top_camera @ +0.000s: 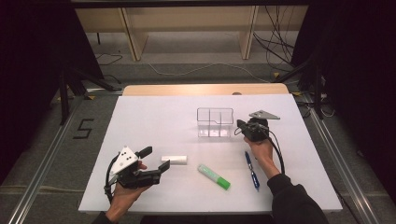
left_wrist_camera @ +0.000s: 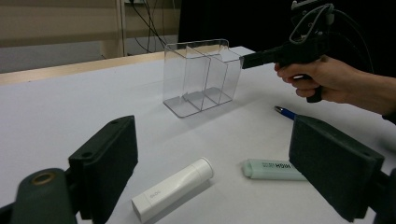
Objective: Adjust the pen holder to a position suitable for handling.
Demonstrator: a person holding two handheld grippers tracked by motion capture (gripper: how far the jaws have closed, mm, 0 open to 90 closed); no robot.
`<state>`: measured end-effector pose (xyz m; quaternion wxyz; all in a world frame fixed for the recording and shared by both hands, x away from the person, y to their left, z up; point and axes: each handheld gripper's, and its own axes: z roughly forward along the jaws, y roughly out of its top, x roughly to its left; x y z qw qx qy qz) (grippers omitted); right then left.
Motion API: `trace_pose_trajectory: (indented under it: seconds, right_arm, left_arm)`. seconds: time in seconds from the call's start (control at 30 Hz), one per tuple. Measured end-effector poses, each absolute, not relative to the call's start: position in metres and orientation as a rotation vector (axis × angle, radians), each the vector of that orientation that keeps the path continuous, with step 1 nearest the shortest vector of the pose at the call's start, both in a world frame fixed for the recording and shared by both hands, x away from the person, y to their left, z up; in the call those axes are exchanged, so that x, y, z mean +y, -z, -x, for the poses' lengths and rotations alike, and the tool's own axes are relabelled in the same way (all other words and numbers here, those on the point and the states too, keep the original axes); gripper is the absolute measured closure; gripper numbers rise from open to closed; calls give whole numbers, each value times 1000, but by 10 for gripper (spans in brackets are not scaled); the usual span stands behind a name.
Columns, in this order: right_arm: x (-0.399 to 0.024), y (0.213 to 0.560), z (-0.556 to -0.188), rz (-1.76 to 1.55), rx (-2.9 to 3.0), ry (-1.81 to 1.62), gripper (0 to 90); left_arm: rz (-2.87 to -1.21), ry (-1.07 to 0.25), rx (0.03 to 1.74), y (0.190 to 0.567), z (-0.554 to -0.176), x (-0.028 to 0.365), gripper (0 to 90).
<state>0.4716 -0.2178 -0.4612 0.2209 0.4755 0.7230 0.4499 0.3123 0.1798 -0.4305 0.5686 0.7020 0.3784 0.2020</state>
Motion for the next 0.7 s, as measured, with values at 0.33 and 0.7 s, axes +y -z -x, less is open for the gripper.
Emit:
trace_pose_trajectory:
  seconds: [0.33, 0.7]
  right_arm:
    - [-213, 463, -477, -1310, 2010, -1231, 900]
    - [-204, 464, -482, -1305, 2029, -1213, 900]
  left_arm:
    - [-1648, -477, 887, 430, -312, 180, 150]
    - [-1648, -479, 892, 430, -312, 180, 150]
